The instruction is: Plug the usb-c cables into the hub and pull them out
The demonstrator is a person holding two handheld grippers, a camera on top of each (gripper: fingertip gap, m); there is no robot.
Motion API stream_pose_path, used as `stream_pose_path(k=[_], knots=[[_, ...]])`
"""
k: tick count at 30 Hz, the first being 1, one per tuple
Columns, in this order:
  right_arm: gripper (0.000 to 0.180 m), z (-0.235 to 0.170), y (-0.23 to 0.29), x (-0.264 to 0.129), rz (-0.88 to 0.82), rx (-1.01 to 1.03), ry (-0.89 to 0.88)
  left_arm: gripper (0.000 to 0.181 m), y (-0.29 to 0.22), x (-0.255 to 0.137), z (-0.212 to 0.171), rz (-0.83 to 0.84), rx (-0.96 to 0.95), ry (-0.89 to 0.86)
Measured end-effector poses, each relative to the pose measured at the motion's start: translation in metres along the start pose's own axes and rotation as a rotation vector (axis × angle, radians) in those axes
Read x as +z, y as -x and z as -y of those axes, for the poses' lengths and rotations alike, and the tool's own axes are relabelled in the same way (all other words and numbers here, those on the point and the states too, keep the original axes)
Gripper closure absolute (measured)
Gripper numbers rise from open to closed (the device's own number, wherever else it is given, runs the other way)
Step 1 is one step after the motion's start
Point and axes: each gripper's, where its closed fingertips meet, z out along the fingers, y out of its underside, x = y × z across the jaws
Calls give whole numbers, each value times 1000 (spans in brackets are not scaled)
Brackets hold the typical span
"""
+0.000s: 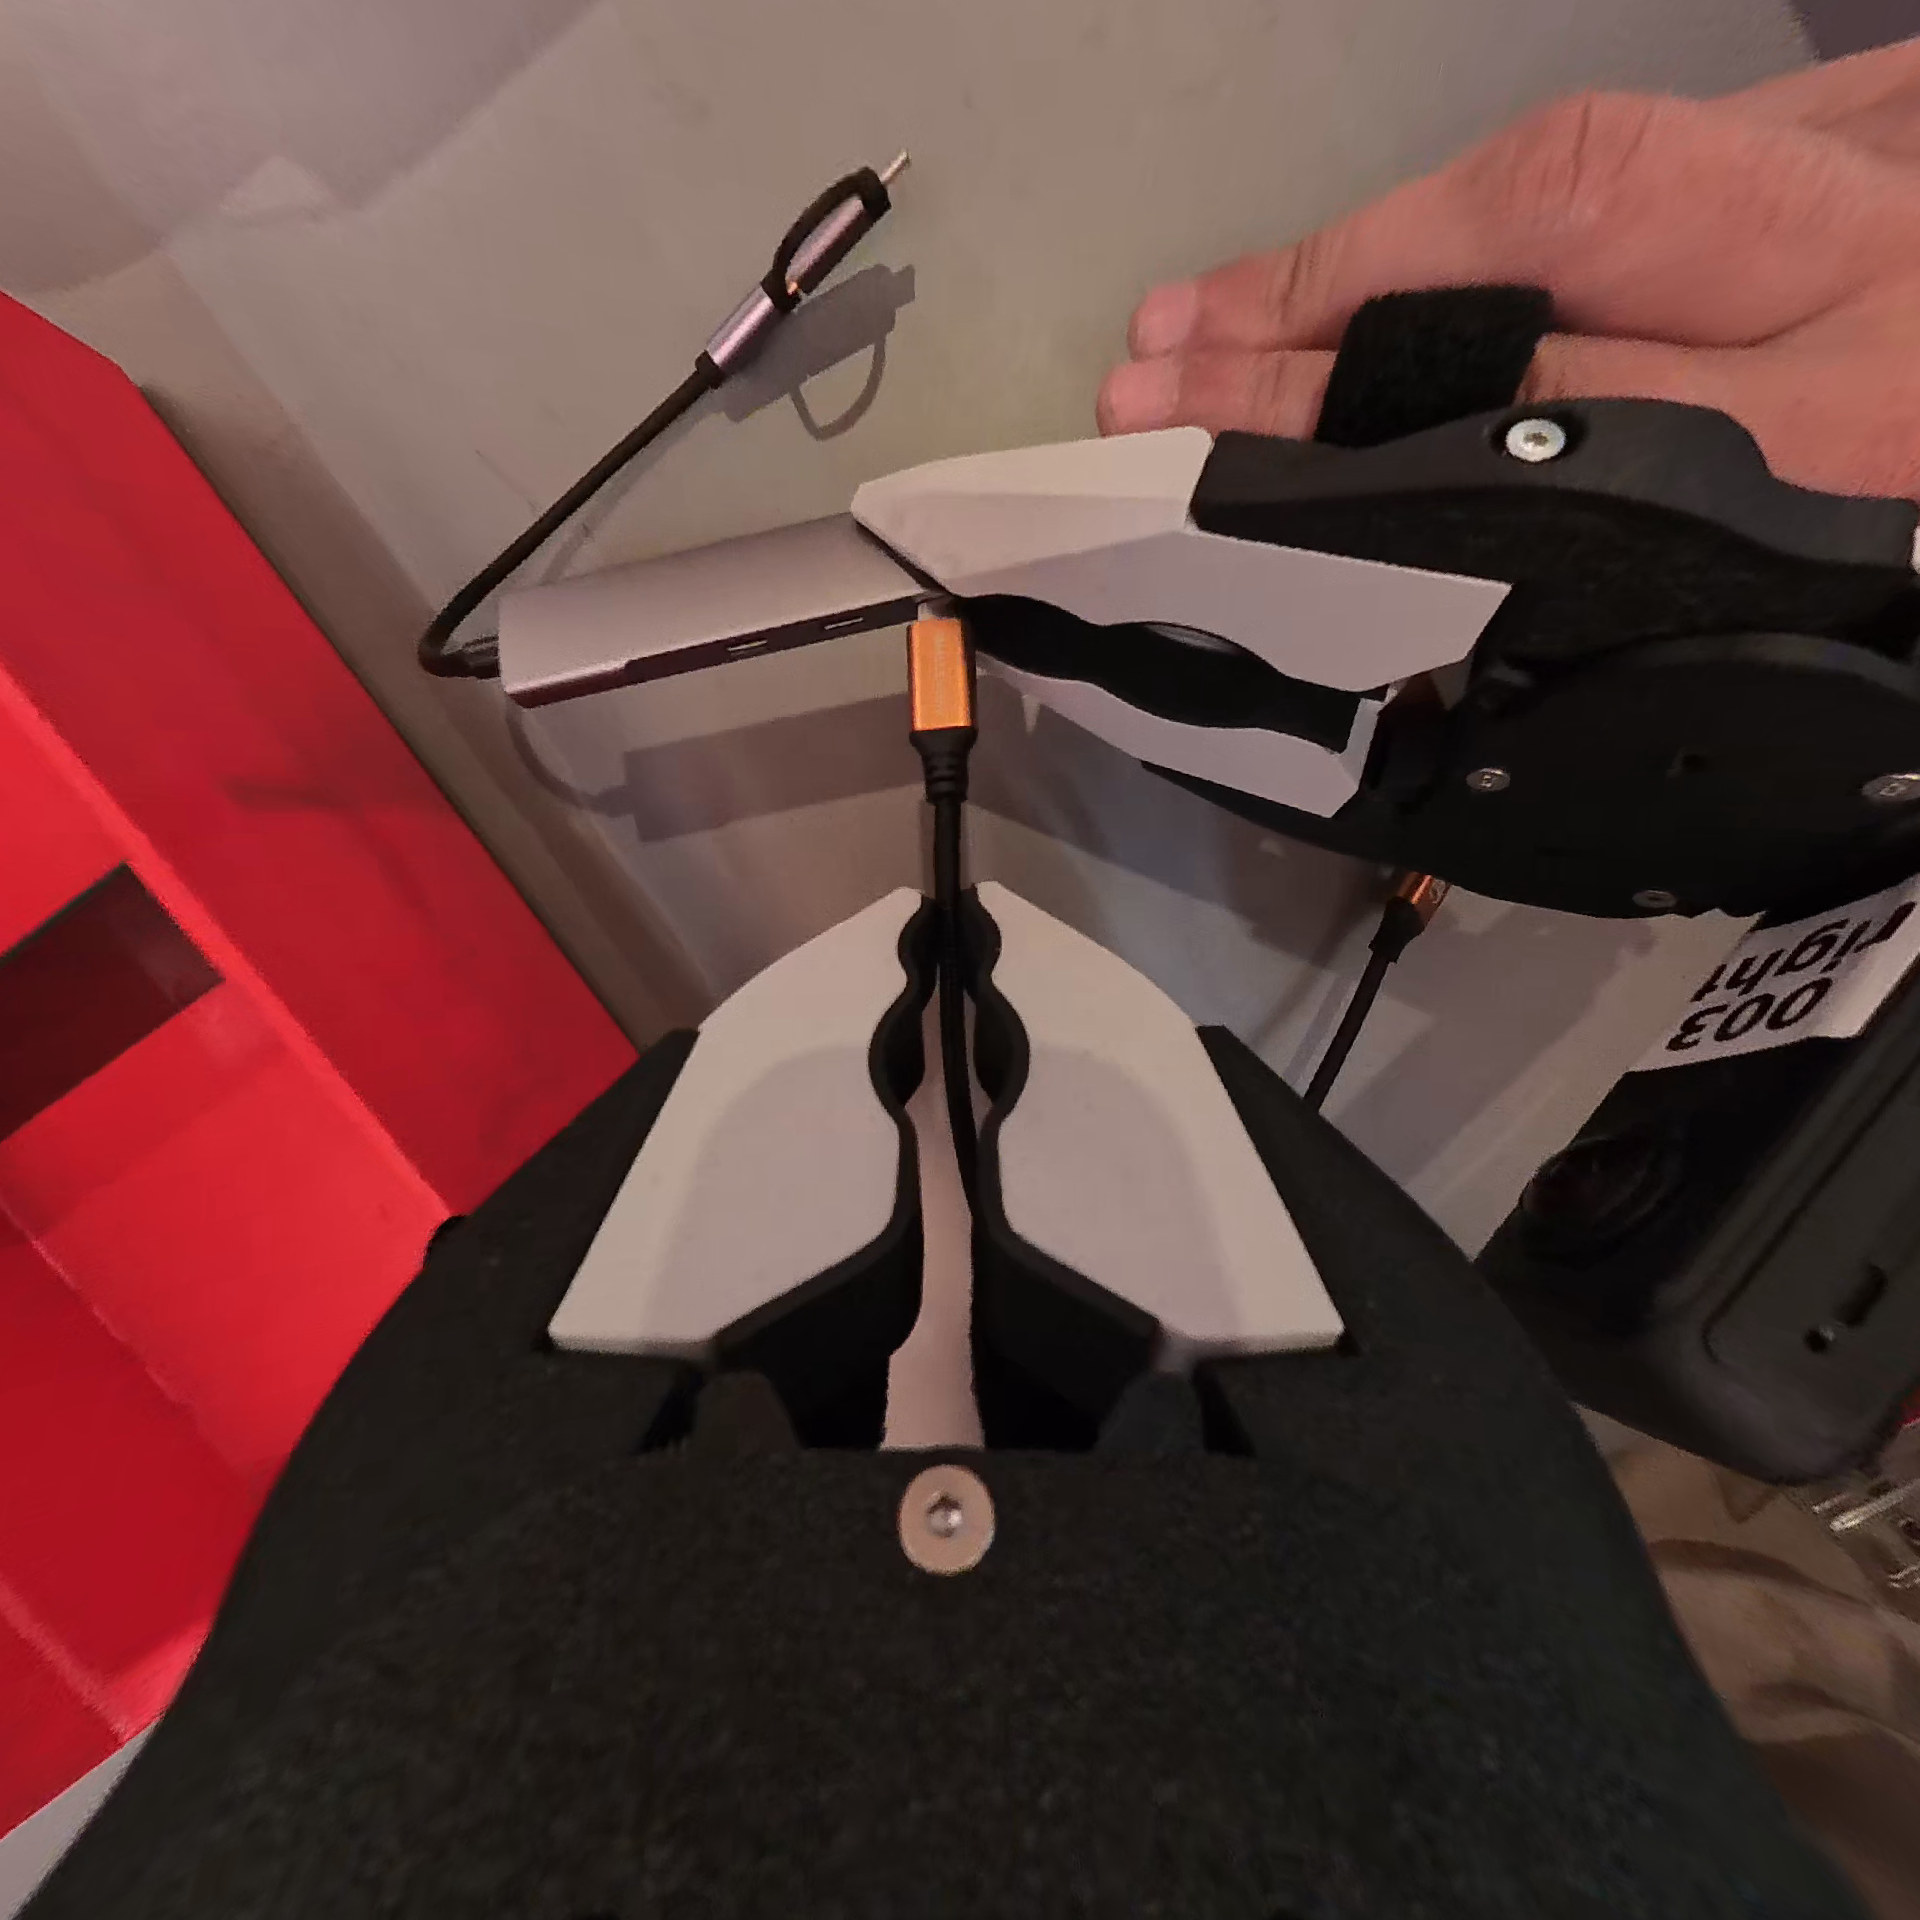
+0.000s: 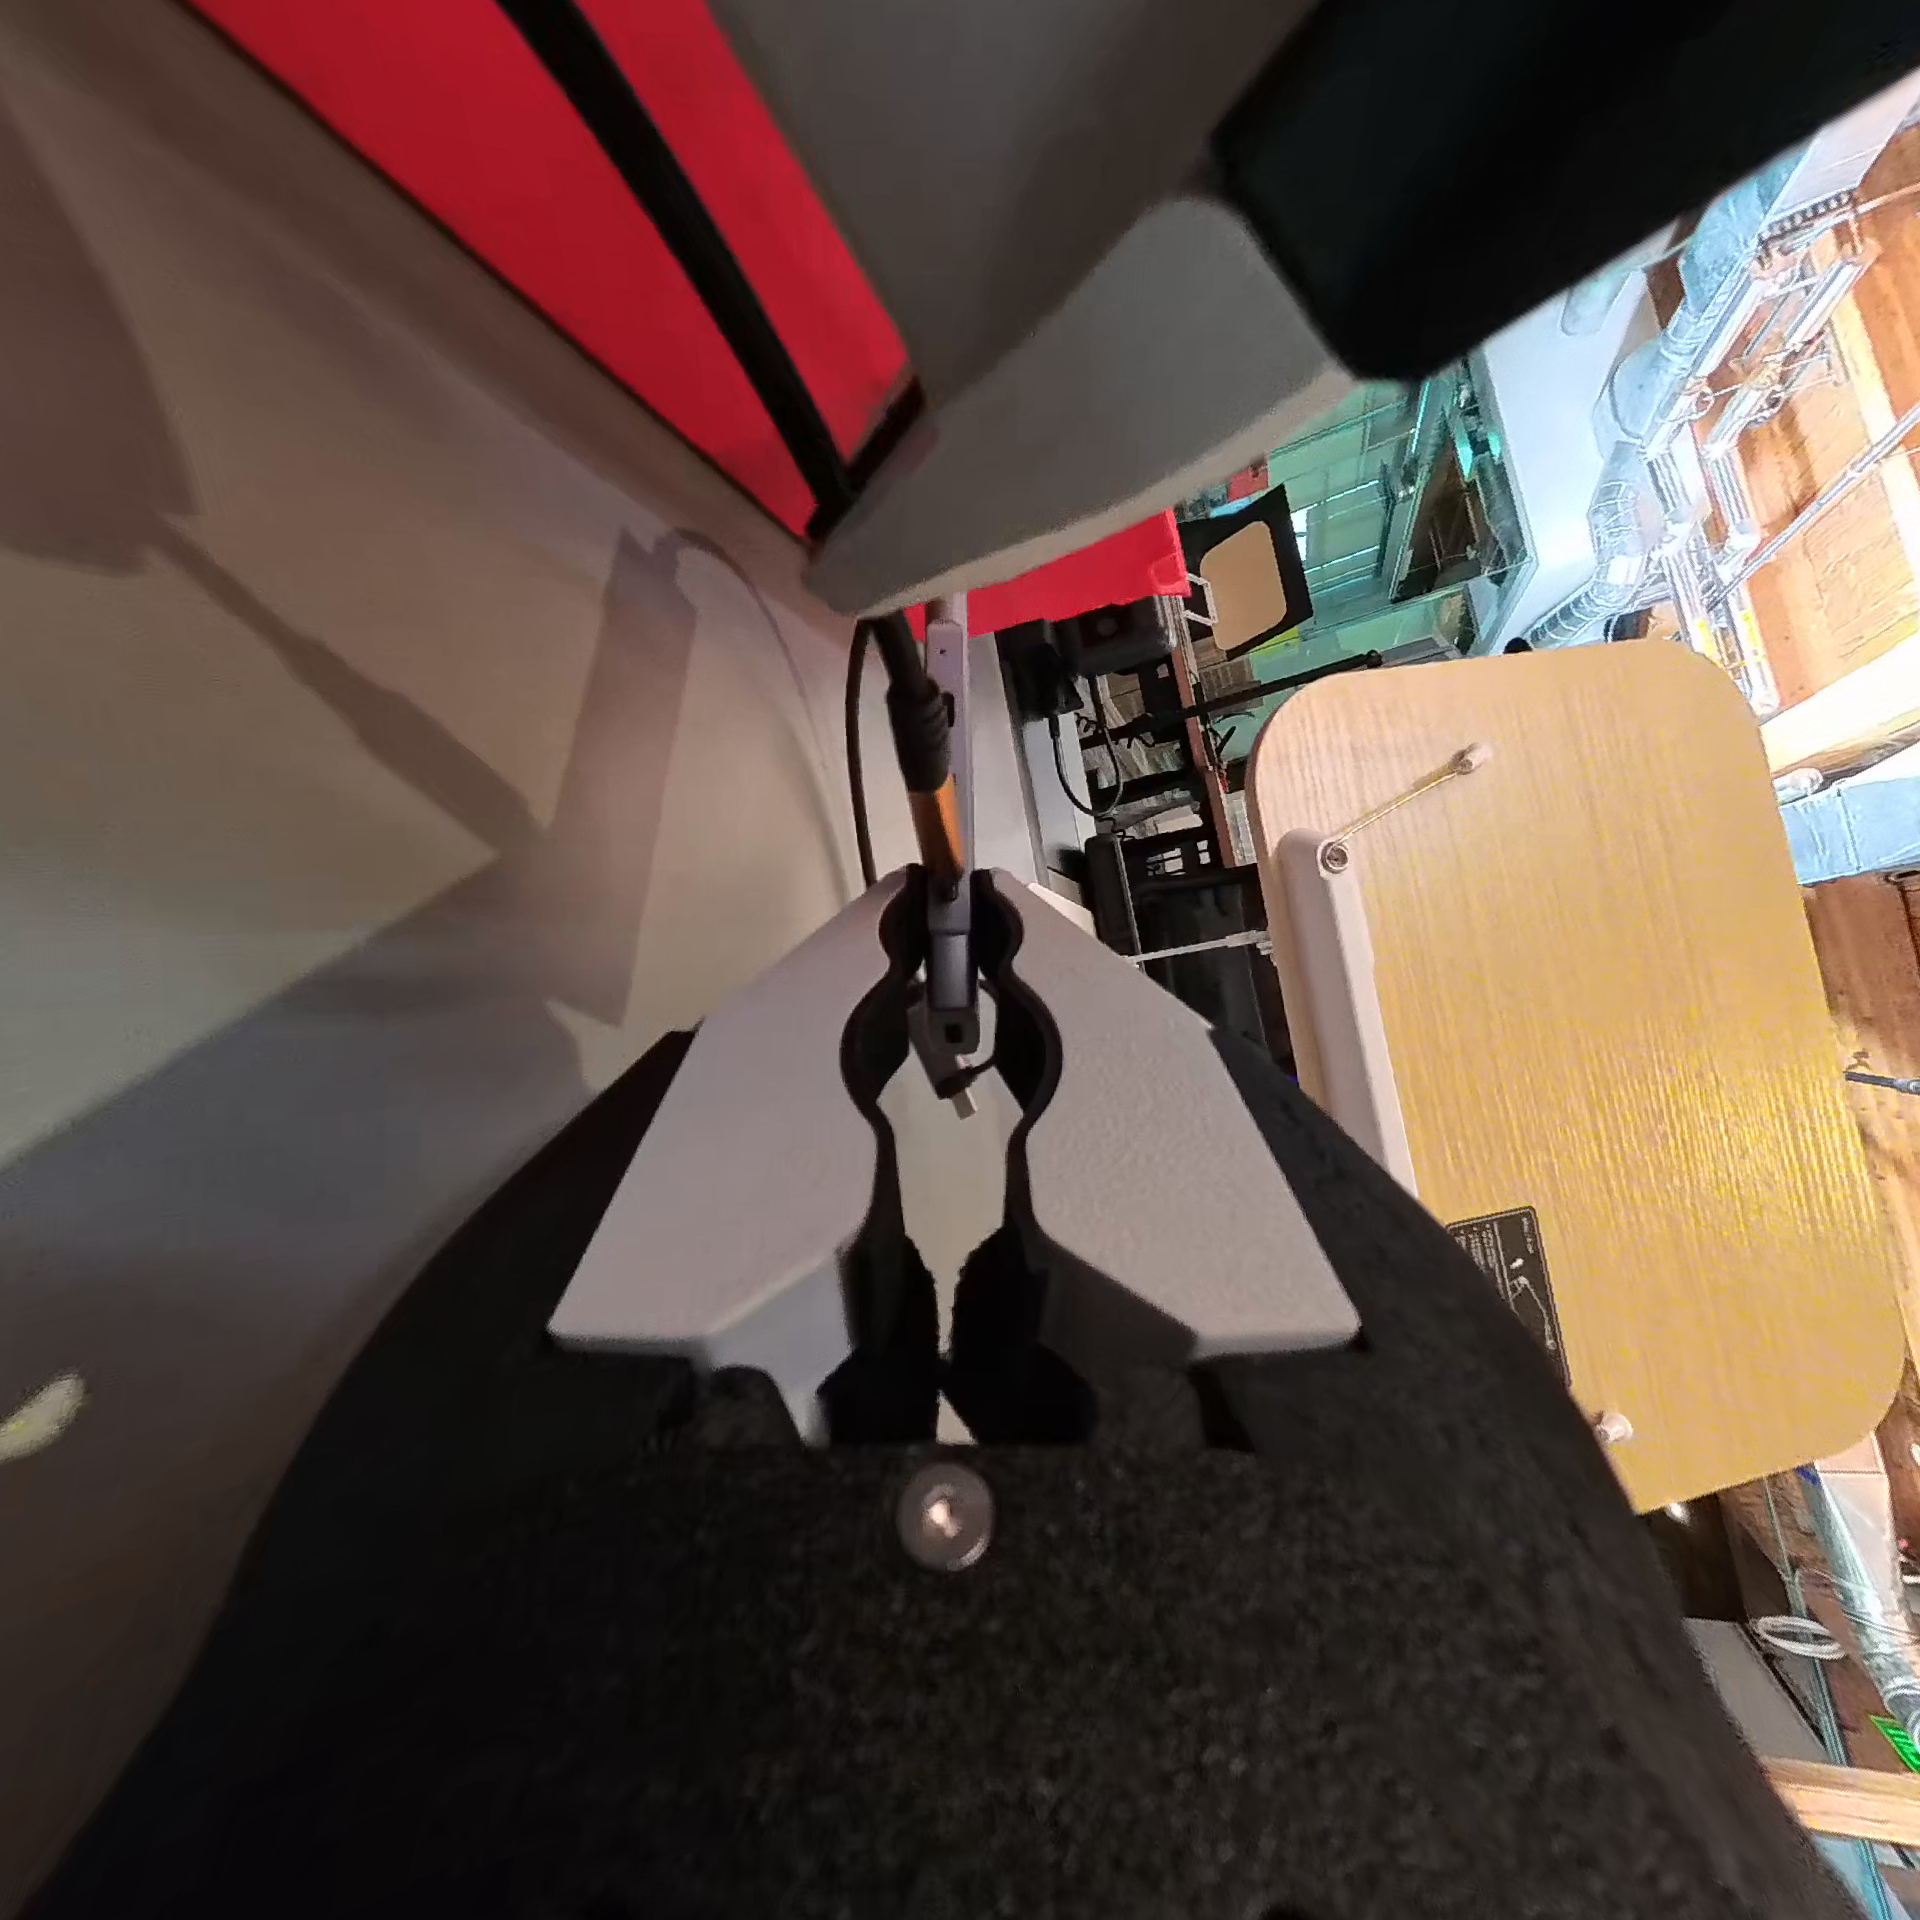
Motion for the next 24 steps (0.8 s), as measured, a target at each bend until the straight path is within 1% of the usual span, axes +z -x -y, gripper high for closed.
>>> stream_pose_path(k=[3,7,13,15,21,24], knots=[[171,-1,0,0,2,0,4,177,-2,1,2,-13,-7,-11],[171,-3,2,1,14,-4,24,177,-8,-2,10,-69,-50,-78],[171,0,-7,-3,12,85,-9,177,-9,3,14,-92,-86,-169],[171,8,-5,-5,11,70,-30,176,-12,5,17,-113,-88,-215],[171,8,-4,-6,0,36,-11,177,-11,4,18,-117,-97,-262],[171,9,-3,-6,-4,21,9,177,-11,2,22,-86,-87,-282]])
